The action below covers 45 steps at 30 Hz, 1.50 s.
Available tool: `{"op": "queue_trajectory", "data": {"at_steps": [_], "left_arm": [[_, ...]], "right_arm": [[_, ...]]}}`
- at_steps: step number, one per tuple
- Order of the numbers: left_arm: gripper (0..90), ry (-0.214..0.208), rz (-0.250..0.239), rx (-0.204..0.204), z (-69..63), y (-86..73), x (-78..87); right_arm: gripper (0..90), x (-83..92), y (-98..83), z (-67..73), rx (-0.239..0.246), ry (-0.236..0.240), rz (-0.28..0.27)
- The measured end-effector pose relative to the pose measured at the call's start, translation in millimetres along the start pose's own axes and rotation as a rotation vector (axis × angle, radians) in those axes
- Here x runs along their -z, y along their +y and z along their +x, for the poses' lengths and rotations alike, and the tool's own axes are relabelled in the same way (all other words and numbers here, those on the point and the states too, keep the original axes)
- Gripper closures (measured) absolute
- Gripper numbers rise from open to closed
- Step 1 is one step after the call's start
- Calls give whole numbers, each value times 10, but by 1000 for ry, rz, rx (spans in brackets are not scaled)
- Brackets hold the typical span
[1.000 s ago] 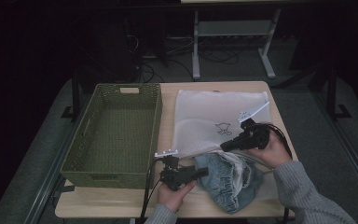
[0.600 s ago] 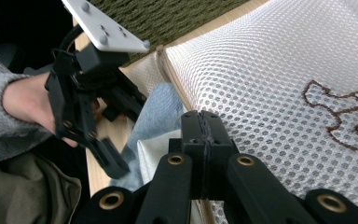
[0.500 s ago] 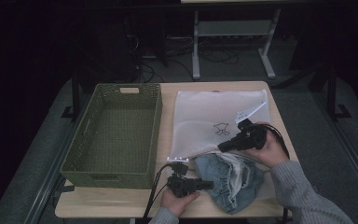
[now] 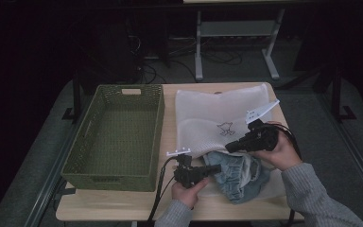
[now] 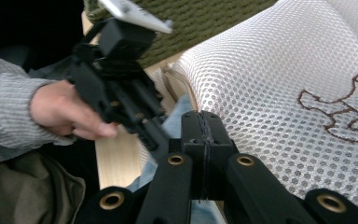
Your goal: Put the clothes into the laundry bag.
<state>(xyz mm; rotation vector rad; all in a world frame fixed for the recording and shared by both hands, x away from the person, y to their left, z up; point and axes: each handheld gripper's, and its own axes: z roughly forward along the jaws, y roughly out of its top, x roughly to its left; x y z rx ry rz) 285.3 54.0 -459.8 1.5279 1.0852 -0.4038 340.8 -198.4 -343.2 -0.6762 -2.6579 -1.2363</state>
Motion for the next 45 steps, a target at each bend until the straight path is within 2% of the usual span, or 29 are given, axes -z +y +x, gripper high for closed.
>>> {"op": "queue_trajectory", "data": {"at_steps": [2,3,5,7,8,9,10,12,13,14,18,19,20,23,27,29,32,33,34,35,36,38,40,43,44,45], "left_arm": [[787,38,-13,-17,38,10,-11],[784,56,-16,-11,75,6,-15],[768,61,-32,16,152,-21,5],[726,61,-21,15,167,-49,24],[686,77,-7,6,154,-80,55],[593,94,1,-4,137,-100,81],[542,106,6,-10,121,-120,112],[434,111,9,-10,108,-136,135],[434,122,25,-19,80,-172,189],[370,122,35,-22,59,-219,244],[325,98,71,-7,38,-309,300],[319,90,107,0,25,-371,297],[317,87,114,4,27,-384,286],[299,52,136,45,38,-392,185],[291,14,165,75,31,-384,-15],[277,16,145,79,29,-395,-95],[277,-4,128,95,28,-403,-164],[277,-38,118,119,21,-420,-201],[303,-75,116,117,-18,-454,-214],[304,-75,116,117,-18,-454,-214],[302,-71,117,78,-73,-496,-198],[291,-73,123,78,-88,-508,-195],[288,-88,132,98,-82,-500,-207],[297,-83,146,96,-60,-458,-246],[336,-94,148,112,-45,-446,-266],[336,-103,149,125,-36,-440,-281]], "right_arm": [[896,22,14,32,7,5,-3],[896,19,11,37,10,2,0],[895,-29,-28,2,-4,-14,29],[895,-81,-83,-48,-22,-12,43],[895,-102,-106,-67,-28,-8,45],[895,-135,-140,-96,-42,-2,45],[895,-153,-153,-114,-44,2,44],[895,-165,-157,-126,-48,5,43],[895,-173,-156,-132,-49,6,41],[895,-182,-144,-130,-51,6,43],[895,-179,-127,-140,-45,5,39],[894,-176,-122,-143,-45,6,36],[894,-175,-122,-145,-48,5,36],[894,-187,-117,-148,-49,7,39],[894,-197,-102,-138,-45,8,41],[894,-202,-102,-139,-47,11,42],[894,-210,-104,-142,-45,11,45],[894,-213,-106,-142,-44,11,46],[894,-211,-116,-147,-44,15,43],[894,-211,-116,-147,-44,15,43],[894,-200,-135,-153,-48,15,40],[894,-198,-144,-156,-50,15,42],[894,-201,-144,-158,-50,15,41],[894,-217,-128,-145,-44,12,45],[894,-232,-121,-138,-45,11,48],[894,-232,-121,-138,-45,11,48]]}}
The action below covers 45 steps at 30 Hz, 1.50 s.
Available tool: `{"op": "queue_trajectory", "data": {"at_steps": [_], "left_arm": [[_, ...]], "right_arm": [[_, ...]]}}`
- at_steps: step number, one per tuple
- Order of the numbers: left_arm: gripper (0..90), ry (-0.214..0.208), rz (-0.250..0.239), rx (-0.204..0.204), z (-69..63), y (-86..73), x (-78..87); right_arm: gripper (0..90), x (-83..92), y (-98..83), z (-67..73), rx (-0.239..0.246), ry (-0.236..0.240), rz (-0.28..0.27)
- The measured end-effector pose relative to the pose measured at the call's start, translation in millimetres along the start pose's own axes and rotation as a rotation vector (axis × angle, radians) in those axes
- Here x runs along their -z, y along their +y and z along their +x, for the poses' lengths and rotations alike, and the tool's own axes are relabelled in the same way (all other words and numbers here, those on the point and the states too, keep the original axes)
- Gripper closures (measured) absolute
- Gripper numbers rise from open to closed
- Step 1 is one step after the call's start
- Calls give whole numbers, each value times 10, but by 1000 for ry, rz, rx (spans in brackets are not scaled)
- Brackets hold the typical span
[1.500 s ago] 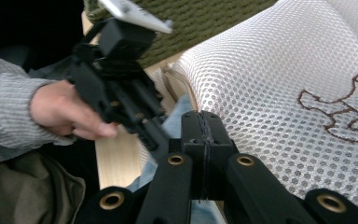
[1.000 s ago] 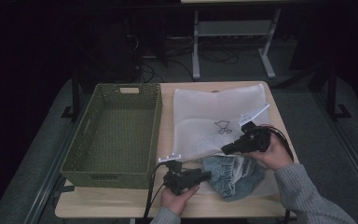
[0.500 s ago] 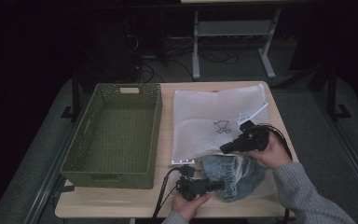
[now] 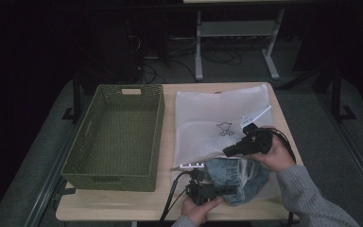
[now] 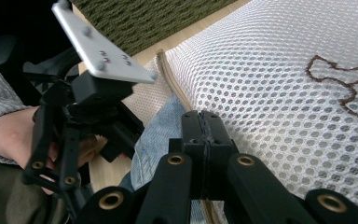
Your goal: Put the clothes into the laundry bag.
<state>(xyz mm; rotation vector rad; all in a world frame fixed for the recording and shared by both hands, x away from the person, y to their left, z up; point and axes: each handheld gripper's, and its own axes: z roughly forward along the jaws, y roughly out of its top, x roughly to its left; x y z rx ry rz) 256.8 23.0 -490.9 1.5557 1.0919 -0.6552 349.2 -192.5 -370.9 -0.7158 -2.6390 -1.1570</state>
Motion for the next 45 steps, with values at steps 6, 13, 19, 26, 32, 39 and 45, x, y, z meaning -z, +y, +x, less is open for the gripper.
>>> {"op": "queue_trajectory", "data": {"at_steps": [6,13,19,26,32,39,45], "left_arm": [[697,-26,7,-14,71,61,-105],[784,55,-52,-127,-74,110,-59],[792,110,-76,-219,-221,172,55],[796,134,-145,-222,-252,307,245],[796,154,-175,-241,-343,434,313],[786,199,-169,-239,-238,424,249],[673,224,-103,-225,-119,244,301]], "right_arm": [[895,-49,-17,-26,-7,6,17],[896,18,-47,-36,-13,8,-4],[896,124,-23,26,8,-3,-20],[896,201,8,87,24,-25,-15],[896,254,61,145,38,-18,-20],[895,192,57,149,40,-48,21],[891,-50,-105,29,-2,-22,75]]}}
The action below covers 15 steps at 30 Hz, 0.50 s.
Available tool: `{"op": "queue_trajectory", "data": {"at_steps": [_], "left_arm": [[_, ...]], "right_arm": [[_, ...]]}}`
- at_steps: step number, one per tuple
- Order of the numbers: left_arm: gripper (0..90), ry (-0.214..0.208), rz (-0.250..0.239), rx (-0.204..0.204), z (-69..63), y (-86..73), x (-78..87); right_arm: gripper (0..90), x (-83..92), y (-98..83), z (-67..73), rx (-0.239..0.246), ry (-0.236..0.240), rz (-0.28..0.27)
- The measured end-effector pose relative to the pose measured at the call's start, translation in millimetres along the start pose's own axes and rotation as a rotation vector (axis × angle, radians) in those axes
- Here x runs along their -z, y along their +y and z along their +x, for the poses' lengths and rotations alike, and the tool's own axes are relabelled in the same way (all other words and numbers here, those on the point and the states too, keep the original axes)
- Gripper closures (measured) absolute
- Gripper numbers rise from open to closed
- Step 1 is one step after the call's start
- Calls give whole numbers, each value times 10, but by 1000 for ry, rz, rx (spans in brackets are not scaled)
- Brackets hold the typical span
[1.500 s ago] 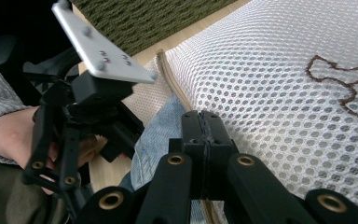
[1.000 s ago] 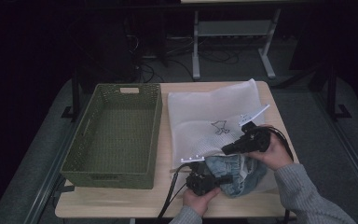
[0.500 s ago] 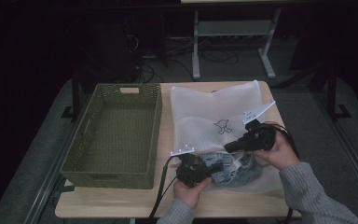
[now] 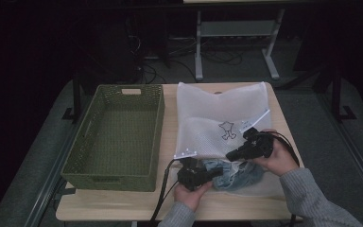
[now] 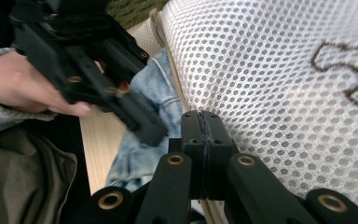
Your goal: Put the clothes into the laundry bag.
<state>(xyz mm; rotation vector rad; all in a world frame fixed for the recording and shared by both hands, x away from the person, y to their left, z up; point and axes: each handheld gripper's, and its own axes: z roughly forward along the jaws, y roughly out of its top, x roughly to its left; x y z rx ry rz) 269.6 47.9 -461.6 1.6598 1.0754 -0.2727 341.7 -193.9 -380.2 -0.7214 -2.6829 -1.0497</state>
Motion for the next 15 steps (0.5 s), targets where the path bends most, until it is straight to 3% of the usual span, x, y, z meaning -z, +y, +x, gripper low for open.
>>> {"op": "queue_trajectory", "data": {"at_steps": [3,7,9,11,13,15], "left_arm": [[537,8,20,7,10,-77,79],[369,-48,64,80,31,-174,139],[345,-51,86,88,8,-231,123],[397,-31,107,60,-12,-263,79],[560,-46,115,58,1,-267,14],[684,-47,93,40,6,-245,-40]], "right_arm": [[890,-40,-8,-21,-2,6,2],[888,-31,14,-20,0,2,-2],[887,-24,25,-21,1,1,-3],[887,-23,31,-14,3,-2,-4],[887,-26,34,-6,4,-2,-7],[889,-29,28,2,8,-3,-11]]}}
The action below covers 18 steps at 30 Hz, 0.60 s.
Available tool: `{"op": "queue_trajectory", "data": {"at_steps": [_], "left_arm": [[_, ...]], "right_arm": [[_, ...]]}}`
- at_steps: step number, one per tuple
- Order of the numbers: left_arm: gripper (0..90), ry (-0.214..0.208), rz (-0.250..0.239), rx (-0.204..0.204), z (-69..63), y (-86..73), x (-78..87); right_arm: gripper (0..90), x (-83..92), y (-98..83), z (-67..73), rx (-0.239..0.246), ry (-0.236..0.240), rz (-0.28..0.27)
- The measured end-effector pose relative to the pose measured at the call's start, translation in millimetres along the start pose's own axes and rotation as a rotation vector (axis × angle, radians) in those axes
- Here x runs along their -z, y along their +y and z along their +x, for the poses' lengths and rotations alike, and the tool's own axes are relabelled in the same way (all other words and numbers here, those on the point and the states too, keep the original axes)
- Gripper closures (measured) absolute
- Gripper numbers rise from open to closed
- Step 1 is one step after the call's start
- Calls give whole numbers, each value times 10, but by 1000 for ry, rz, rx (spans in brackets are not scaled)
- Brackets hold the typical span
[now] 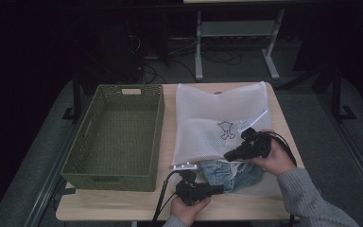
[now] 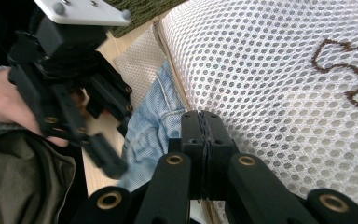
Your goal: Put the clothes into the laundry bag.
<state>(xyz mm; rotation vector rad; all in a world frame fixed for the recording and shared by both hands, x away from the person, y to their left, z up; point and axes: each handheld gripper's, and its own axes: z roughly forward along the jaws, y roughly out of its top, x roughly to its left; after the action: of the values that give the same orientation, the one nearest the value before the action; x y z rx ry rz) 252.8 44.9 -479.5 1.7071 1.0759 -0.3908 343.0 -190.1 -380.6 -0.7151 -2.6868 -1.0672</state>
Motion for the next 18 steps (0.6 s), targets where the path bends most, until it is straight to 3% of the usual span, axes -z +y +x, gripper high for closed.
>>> {"op": "queue_trajectory", "data": {"at_steps": [4,11,14,18], "left_arm": [[771,44,-80,-14,-30,101,-58],[784,102,-230,-74,-167,338,-15],[772,122,-227,-53,-71,356,-38],[702,128,-199,-15,66,248,-41]], "right_arm": [[895,39,-22,22,6,0,-21],[897,232,41,168,36,20,-63],[896,266,50,180,36,6,-74],[895,90,-34,67,-3,-11,-11]]}}
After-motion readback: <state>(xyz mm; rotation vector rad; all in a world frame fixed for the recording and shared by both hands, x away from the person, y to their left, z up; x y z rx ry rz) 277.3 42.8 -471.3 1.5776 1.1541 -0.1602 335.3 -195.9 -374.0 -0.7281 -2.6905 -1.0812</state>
